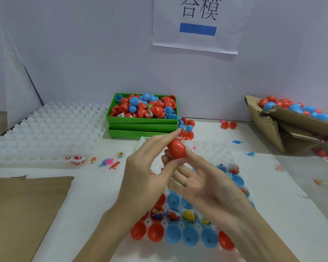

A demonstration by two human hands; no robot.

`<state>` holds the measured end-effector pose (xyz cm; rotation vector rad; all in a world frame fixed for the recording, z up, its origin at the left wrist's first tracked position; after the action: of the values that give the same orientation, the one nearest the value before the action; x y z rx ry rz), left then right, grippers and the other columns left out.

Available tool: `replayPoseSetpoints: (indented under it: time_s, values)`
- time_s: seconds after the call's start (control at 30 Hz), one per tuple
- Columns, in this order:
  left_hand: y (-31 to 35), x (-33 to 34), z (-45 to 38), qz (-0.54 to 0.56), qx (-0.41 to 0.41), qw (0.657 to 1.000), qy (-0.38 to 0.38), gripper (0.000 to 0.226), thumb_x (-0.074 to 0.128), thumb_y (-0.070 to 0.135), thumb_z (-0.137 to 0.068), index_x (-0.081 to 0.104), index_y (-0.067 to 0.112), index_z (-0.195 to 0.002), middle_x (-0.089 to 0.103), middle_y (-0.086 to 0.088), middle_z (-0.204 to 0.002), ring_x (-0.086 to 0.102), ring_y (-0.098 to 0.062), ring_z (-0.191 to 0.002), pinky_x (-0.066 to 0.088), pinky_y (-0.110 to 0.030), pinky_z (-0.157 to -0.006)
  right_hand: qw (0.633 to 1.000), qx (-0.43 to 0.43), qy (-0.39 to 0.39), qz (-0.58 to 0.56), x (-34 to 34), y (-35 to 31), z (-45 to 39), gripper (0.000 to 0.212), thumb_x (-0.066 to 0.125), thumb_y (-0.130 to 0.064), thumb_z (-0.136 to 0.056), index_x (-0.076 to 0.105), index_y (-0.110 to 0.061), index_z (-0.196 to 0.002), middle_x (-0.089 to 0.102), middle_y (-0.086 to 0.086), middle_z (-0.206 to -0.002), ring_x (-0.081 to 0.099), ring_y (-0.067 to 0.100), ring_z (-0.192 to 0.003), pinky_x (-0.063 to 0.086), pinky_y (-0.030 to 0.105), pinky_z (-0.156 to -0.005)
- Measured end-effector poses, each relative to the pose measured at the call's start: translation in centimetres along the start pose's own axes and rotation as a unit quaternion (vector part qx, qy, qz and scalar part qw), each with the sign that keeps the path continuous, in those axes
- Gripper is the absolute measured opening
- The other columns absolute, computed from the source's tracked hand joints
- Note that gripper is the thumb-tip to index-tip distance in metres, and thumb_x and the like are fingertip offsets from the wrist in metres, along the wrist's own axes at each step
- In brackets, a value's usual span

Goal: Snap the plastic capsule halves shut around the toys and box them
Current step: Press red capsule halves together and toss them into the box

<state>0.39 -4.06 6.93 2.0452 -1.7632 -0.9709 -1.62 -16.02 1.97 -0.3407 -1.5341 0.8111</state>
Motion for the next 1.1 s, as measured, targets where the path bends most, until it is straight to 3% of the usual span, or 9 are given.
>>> replayPoseSetpoints:
  time_s: [0.13,0.37,0.7,0.9,1.0,1.1]
  values:
    - [0.7,-0.1,-0.2,0.03,0.014,0.999,-0.018,0.051,0.075,0.024,-0.09,0.066,0.013,-0.138,0.069,0.01,-0.132,0.062,-0.011,-0.129,0.049,-0.024,-0.107,0.998,0.006,-0.041,-0.049,1.1,-0.2,0.1,0.04,0.063,-0.023,-0.105,0.061,-0.001,-0.138,0.057,0.021,-0.147,0.055,0.03,-0.139,0.048,0.045,-0.111]
    - [1.6,-0.2,0.0,0.031,0.026,0.999,-0.016,0.04,0.078,0.022,-0.089,0.072,0.012,-0.127,0.07,0.002,-0.122,0.065,-0.018,-0.12,0.052,-0.023,-0.101,0.995,0.007,-0.059,-0.083,1.0,0.4,-0.1,0.045,0.079,-0.029,-0.09,0.072,0.005,-0.119,0.071,0.016,-0.109,0.071,0.023,-0.107,0.055,0.036,-0.099]
    - [1.8,-0.1,0.2,0.015,0.04,0.999,0.001,0.037,0.077,0.019,-0.09,0.073,0.006,-0.125,0.071,-0.001,-0.12,0.067,-0.017,-0.118,0.055,-0.025,-0.099,0.994,-0.038,-0.038,-0.099,1.1,0.4,0.0,0.051,0.089,-0.023,-0.079,0.073,0.008,-0.115,0.07,0.02,-0.11,0.072,0.027,-0.096,0.061,0.034,-0.085]
    - [0.7,0.7,0.0,0.019,-0.008,0.999,-0.032,0.043,0.072,0.025,-0.094,0.068,0.014,-0.136,0.069,0.007,-0.133,0.062,-0.012,-0.13,0.05,-0.033,-0.109,0.997,-0.069,-0.001,-0.03,0.3,0.1,0.0,0.043,0.074,-0.036,-0.093,0.076,-0.001,-0.118,0.073,0.012,-0.119,0.07,0.02,-0.113,0.056,0.033,-0.099]
    - [-0.1,1.4,0.1,0.081,-0.063,0.991,-0.081,0.046,0.063,0.028,-0.102,0.058,0.022,-0.147,0.062,0.016,-0.145,0.051,-0.009,-0.141,0.042,-0.026,-0.115,0.994,-0.101,0.011,0.037,0.3,-0.7,0.0,0.04,0.066,-0.037,-0.098,0.074,-0.006,-0.123,0.068,0.01,-0.135,0.064,0.02,-0.129,0.054,0.029,-0.101]
    - [-0.4,1.9,0.1,0.144,-0.089,0.979,-0.116,0.046,0.054,0.025,-0.105,0.052,0.026,-0.151,0.055,0.017,-0.152,0.046,-0.011,-0.146,0.043,-0.026,-0.113,0.976,-0.165,0.033,0.137,0.5,-2.1,0.3,0.038,0.069,-0.038,-0.095,0.075,-0.013,-0.123,0.07,0.01,-0.134,0.064,0.022,-0.129,0.053,0.025,-0.1]
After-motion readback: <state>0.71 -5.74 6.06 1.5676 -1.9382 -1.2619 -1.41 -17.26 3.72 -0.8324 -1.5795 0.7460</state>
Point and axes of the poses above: each hand's wrist, its own z-axis away from the middle knuckle, its own x-axis out of the palm, y = z × x, the point moved 7 cm from there along -z, towards the middle knuckle
